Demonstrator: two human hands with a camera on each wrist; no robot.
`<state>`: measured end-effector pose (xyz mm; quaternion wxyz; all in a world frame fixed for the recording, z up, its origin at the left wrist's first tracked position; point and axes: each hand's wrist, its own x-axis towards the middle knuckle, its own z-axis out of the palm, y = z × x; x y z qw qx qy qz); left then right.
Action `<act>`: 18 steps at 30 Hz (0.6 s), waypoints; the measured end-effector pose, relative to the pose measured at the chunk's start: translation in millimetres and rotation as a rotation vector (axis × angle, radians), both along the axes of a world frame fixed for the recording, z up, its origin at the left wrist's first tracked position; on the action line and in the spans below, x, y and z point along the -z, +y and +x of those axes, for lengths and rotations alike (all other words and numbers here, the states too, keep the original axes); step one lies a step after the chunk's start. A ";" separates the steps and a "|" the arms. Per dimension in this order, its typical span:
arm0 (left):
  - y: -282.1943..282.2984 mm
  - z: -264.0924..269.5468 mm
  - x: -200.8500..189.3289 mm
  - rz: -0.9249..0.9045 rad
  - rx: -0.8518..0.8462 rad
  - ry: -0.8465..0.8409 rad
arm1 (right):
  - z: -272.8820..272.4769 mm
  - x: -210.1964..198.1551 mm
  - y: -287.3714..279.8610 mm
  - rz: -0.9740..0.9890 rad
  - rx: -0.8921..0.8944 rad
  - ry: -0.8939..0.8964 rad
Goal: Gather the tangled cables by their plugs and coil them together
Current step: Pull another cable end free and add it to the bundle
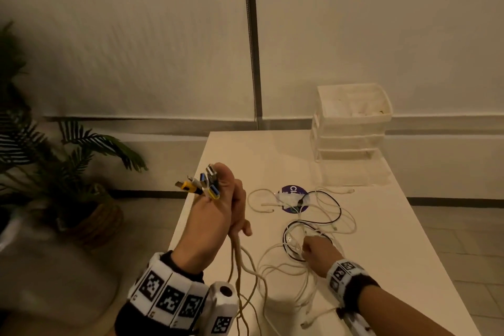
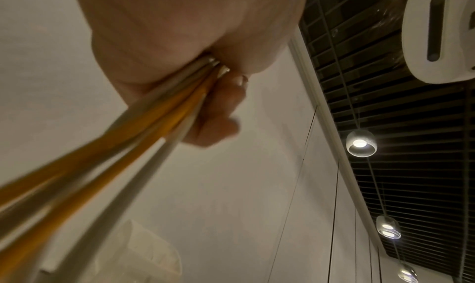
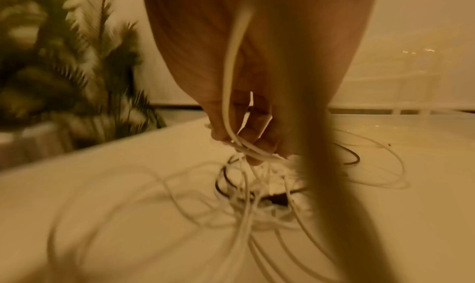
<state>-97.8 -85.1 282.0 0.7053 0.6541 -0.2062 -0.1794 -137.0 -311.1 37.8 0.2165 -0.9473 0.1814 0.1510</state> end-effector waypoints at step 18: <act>-109.1 19.2 -21.2 0.064 0.117 0.216 | -20.7 -260.1 -0.2 1.355 0.251 -0.924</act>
